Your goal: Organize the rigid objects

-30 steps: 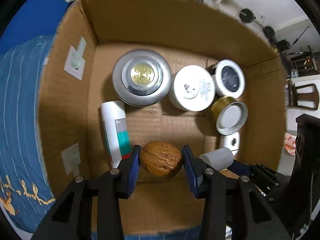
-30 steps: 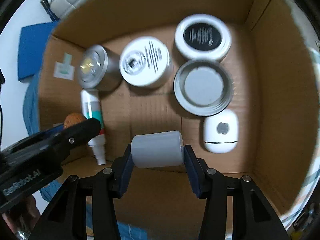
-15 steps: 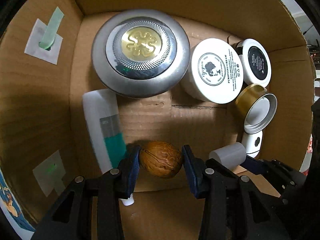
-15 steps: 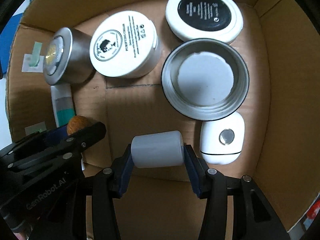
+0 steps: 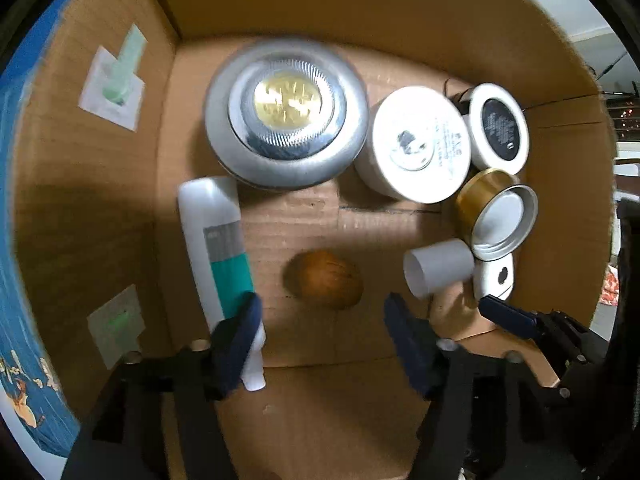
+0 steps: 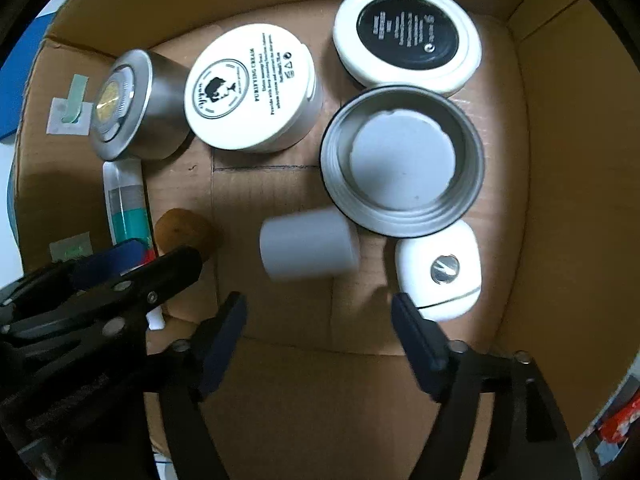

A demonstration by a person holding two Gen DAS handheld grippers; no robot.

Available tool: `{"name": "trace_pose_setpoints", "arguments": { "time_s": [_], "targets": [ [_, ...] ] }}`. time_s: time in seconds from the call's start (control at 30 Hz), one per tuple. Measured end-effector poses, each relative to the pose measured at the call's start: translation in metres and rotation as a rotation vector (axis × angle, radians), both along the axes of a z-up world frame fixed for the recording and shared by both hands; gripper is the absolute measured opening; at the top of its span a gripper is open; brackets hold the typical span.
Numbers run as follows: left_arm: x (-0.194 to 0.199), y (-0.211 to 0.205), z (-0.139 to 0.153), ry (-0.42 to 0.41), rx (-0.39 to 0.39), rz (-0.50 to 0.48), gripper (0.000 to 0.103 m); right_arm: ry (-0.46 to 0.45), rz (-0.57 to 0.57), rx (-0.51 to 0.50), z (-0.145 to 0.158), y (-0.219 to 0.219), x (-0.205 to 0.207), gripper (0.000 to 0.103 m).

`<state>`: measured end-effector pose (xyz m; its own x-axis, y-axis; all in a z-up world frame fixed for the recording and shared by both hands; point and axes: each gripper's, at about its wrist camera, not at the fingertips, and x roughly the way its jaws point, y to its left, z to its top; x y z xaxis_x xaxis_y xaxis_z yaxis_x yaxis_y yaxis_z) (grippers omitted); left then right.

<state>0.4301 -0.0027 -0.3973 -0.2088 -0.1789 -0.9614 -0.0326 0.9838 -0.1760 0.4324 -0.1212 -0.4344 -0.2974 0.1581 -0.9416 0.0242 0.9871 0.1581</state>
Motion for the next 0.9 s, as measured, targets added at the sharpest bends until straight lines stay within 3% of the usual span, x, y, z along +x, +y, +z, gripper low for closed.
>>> {"name": "trace_pose_setpoints", "arguments": {
  "time_s": [0.07,0.13,0.23,0.37,0.6,0.9],
  "targets": [
    [0.0,0.002,0.012,-0.042,0.019,-0.002,0.086,-0.012,0.008,-0.009,0.007,0.0,0.0,0.085],
    [-0.001,0.002,0.024,-0.078,0.036,-0.001,0.089,-0.029,0.003,-0.011,0.015,-0.003,0.001,0.097],
    [-0.006,0.002,0.043,-0.122,0.041,0.0,0.089,-0.054,-0.005,-0.013,0.03,-0.008,0.001,0.102],
    [-0.012,0.003,0.068,-0.181,0.082,-0.013,0.094,-0.098,-0.011,-0.023,0.05,-0.015,-0.003,0.103],
    [-0.031,0.001,0.121,-0.259,0.09,-0.012,0.094,-0.18,-0.048,-0.009,0.096,-0.034,-0.02,0.103],
    [-0.093,0.005,0.245,-0.507,0.123,0.03,0.095,-0.389,-0.094,0.025,0.216,-0.059,-0.081,0.103]
  ]
}}
